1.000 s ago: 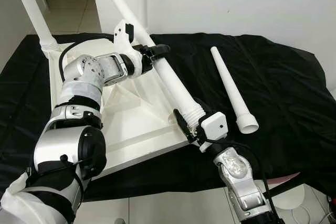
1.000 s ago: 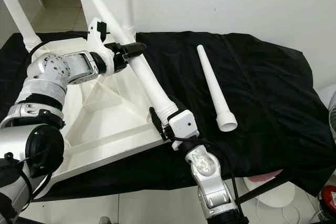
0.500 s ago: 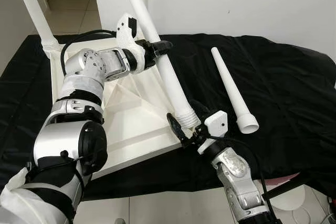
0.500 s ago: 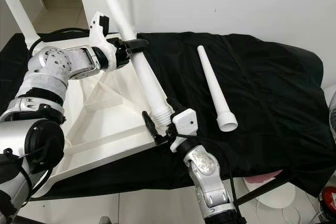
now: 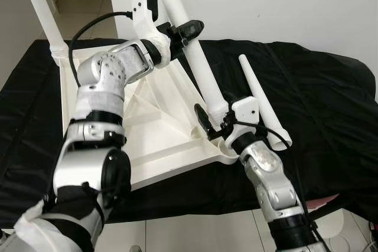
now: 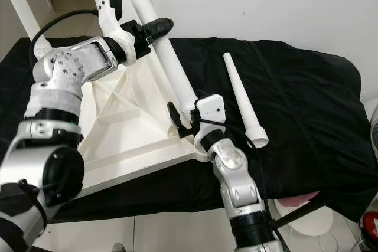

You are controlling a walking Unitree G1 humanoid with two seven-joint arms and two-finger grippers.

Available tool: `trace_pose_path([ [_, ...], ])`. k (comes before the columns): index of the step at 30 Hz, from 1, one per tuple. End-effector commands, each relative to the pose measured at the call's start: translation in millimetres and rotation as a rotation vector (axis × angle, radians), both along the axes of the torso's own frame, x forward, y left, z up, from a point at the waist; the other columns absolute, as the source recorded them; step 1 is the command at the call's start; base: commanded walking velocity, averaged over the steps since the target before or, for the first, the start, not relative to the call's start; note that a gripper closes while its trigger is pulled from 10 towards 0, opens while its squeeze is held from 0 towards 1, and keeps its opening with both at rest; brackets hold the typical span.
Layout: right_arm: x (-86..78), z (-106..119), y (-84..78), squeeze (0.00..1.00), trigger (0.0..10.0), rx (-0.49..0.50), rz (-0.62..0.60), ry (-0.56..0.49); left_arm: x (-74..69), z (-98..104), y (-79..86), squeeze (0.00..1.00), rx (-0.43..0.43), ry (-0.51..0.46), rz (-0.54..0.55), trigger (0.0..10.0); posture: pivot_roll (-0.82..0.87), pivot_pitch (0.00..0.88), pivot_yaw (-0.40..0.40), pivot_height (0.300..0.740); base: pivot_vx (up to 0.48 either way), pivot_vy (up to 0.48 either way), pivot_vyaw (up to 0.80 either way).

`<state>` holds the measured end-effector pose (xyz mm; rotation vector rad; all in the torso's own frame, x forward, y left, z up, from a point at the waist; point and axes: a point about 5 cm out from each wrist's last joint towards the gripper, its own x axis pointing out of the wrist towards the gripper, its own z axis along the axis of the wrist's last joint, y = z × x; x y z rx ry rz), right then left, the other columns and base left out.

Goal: Building children table

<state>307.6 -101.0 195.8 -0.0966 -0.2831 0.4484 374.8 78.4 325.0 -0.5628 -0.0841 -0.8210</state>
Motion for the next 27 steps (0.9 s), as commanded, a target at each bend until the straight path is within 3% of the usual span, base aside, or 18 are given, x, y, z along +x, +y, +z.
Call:
trace_pose_path([
  [1, 2.4, 3, 2.4, 0.00, 10.0, -0.019, -0.004, 0.005, -4.6, 7, -5.3, 0.00, 0.010, -0.057, 0.016, 10.0, 0.01, 0.033, -0.023, 0.740, 0.000, 0.000, 0.00],
  [9, 13.0, 15, 7.8, 0.00, 10.0, -0.044, -0.033, 0.009, -10.7, 6, -15.8, 0.00, 0.052, -0.126, 0.073, 10.0, 0.02, 0.052, -0.026, 0.740, 0.000, 0.000, 0.00],
  [13, 22.1, 21, 9.9, 0.00, 10.0, -0.065, -0.059, 0.033, -16.3, 1, -25.0, 0.00, 0.125, -0.186, 0.148, 10.0, 0.03, 0.060, -0.029, 0.740, 0.000, 0.000, 0.00],
  [27, 35.5, 14, 10.3, 0.00, 10.0, -0.092, -0.115, 0.114, -24.8, -9, -37.0, 0.00, 0.150, -0.221, 0.209, 10.0, 0.04, 0.067, -0.031, 0.740, 0.000, 0.000, 0.00],
])
